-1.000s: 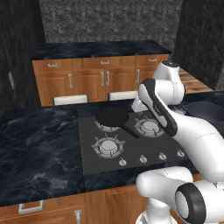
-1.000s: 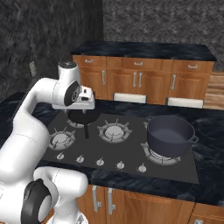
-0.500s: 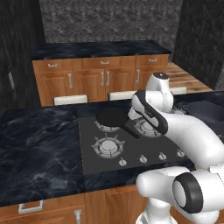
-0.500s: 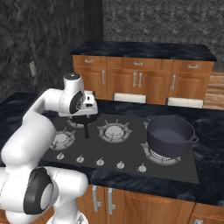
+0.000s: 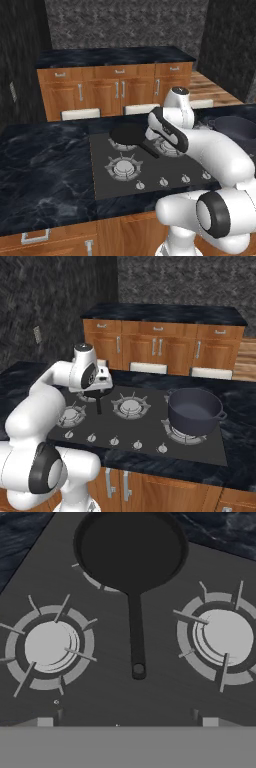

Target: Move the pot and pan from the stove into the sink.

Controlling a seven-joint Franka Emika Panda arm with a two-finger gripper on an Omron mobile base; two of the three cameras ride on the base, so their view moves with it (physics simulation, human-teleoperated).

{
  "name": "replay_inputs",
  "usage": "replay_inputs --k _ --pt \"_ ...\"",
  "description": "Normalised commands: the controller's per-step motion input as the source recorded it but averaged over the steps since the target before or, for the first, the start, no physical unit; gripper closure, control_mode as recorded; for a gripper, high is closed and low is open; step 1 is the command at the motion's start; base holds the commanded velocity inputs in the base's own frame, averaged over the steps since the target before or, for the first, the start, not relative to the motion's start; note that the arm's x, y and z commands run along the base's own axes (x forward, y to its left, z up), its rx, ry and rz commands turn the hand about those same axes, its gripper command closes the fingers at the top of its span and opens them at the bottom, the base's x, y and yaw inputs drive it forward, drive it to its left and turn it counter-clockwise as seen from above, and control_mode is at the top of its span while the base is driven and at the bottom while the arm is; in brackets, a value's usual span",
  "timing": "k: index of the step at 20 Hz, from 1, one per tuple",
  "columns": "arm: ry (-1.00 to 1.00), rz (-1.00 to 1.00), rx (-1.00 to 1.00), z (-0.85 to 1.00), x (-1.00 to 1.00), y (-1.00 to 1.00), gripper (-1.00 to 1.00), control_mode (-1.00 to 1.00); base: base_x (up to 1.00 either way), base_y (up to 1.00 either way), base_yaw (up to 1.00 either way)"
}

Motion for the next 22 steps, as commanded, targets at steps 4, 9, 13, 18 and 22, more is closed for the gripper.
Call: replay_inputs --k 4,9,13,18,22 --pt "-0.02 0.02 0.00 -0.25 0.00 0.00 -1.00 -1.00 0.00 0.00 0.00" --pt "-0.08 0.02 0.01 -0.30 0.07 0.02 -1.00 -1.00 0.00 0.00 0.00" --pt "-0.09 0.02 0.00 -0.35 0.13 0.05 -1.00 -1.00 0.00 0.00 0.00" --pt "-0.06 0.02 0.00 -0.39 0.19 0.07 -1.00 -1.00 0.00 0.00 0.00" --pt "-0.03 0.01 0.00 -0.37 0.24 0.06 -1.00 -1.00 0.00 0.00 0.00"
